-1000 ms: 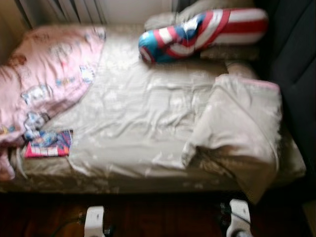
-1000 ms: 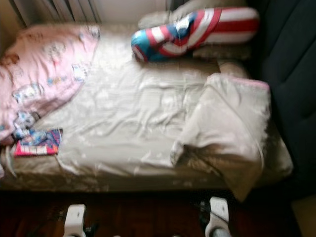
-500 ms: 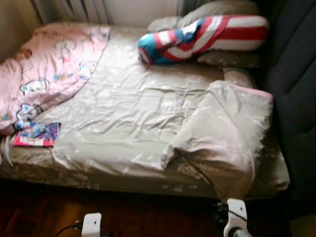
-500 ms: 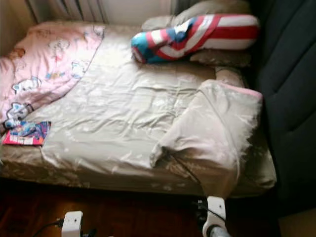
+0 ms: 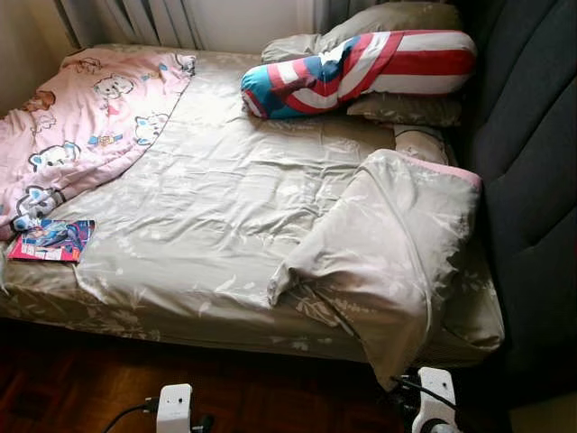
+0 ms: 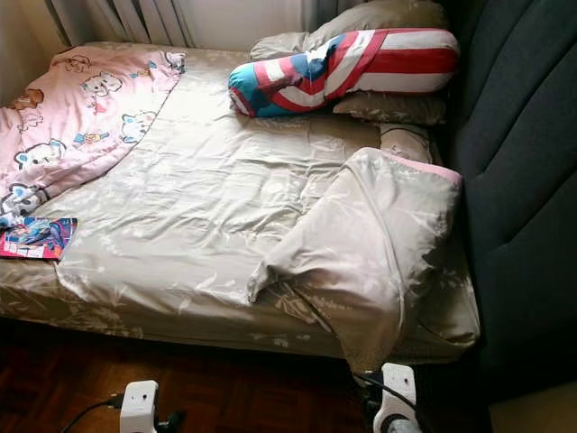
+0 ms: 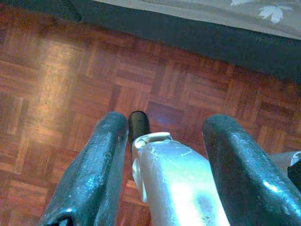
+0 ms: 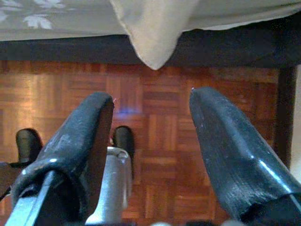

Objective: Clean up the room

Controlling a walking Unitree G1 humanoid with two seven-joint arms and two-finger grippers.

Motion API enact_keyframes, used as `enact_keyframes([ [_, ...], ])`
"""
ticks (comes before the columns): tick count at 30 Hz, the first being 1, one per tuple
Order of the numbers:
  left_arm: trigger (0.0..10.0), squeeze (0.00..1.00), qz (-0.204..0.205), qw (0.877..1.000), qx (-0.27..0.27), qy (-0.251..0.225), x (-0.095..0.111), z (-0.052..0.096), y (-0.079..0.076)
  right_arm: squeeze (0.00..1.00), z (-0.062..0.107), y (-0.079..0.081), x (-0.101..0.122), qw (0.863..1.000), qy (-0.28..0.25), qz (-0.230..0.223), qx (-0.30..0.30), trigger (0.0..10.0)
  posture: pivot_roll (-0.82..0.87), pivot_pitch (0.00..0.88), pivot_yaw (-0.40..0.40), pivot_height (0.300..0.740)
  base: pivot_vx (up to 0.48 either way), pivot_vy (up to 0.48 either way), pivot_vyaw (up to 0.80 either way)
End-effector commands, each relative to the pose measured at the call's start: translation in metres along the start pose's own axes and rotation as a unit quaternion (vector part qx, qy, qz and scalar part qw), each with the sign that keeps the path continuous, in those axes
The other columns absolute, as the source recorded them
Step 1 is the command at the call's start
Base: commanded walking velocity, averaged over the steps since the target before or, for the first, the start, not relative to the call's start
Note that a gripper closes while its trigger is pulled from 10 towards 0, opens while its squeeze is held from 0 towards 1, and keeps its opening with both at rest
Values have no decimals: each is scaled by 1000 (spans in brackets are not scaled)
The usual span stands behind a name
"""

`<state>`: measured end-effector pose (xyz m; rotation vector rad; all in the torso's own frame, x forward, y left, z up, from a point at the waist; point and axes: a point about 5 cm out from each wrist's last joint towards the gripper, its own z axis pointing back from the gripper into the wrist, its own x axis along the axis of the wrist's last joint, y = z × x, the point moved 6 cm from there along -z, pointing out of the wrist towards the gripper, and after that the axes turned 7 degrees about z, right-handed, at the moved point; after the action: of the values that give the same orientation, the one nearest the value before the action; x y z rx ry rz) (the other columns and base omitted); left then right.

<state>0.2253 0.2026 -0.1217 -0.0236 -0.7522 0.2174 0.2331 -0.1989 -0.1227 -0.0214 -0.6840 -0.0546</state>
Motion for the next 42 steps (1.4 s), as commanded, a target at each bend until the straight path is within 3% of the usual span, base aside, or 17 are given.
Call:
enact_keyframes([
  [1,10000,0,1,1000,8,16,-9,2,6,0,1,-4,-7,1000,9,-2,-6,10000,-19,99,-15,736,274,0,0],
  [28,10000,0,5,1000,6,11,-6,1,3,0,1,-5,-4,1000,2,-10,-7,10000,-23,115,-21,736,285,0,0],
  [32,10000,0,5,1000,-3,-4,1,0,-3,0,1,-5,-4,1000,1,-13,-8,10000,-23,119,-21,736,68,0,0],
  [42,10000,0,11,997,-19,-69,39,-5,-9,0,2,-5,1,999,-21,-42,-12,10000,-24,132,-20,736,0,0,-750],
])
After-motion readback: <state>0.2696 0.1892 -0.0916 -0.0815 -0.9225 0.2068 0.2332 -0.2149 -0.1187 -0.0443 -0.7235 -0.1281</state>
